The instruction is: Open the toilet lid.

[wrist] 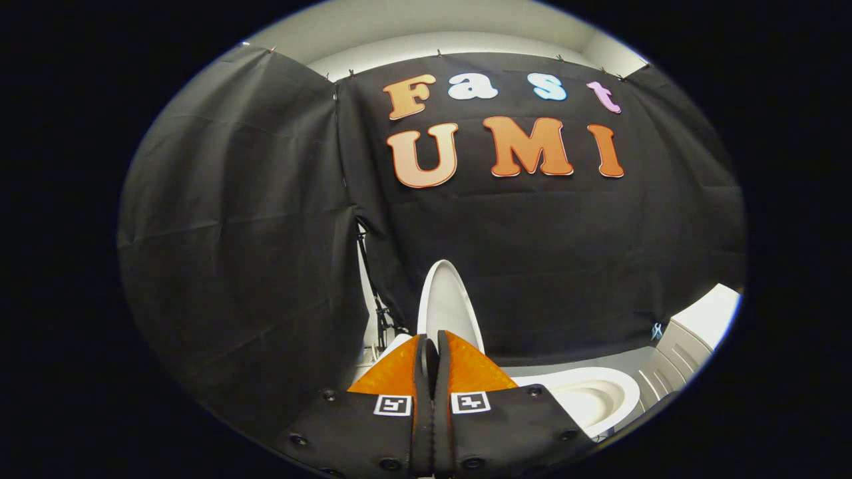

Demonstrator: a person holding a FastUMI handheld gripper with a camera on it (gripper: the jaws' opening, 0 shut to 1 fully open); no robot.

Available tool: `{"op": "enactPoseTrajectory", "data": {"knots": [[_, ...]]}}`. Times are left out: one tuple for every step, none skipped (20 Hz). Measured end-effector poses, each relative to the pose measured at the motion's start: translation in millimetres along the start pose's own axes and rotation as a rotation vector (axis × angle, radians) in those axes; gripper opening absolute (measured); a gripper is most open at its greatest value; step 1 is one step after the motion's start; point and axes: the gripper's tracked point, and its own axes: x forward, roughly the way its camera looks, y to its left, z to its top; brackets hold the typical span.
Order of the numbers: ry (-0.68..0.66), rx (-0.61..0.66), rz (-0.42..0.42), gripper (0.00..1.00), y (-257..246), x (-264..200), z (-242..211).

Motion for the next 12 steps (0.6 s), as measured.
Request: {"op": "enactPoseTrajectory", "data": {"knots": [[0.008, 0.003, 0.012, 0.08, 8, 2, -3], [0.014, 0.004, 0.021, 0.08, 16, 6, -4], [0.019, 0.000, 0.023, 0.09, 21, 6, -7], [0.022, -0.006, 0.027, 0.09, 26, 9, -9], [0.028, -0.010, 0.032, 0.09, 31, 10, -11], [0.030, -0.012, 0.034, 0.09, 35, 10, -13], [0.029, -0.014, 0.033, 0.09, 36, 9, -15], [0.023, -0.014, 0.022, 0.11, 34, 9, -13], [0.020, -0.009, 0.008, 0.12, 29, 6, -12], [0.024, 0.008, 0.003, 0.16, 25, 6, -13], [0.027, 0.033, 0.004, 0.20, 23, 6, -13], [0.036, 0.056, 0.009, 0.24, 21, 4, -14]]}}
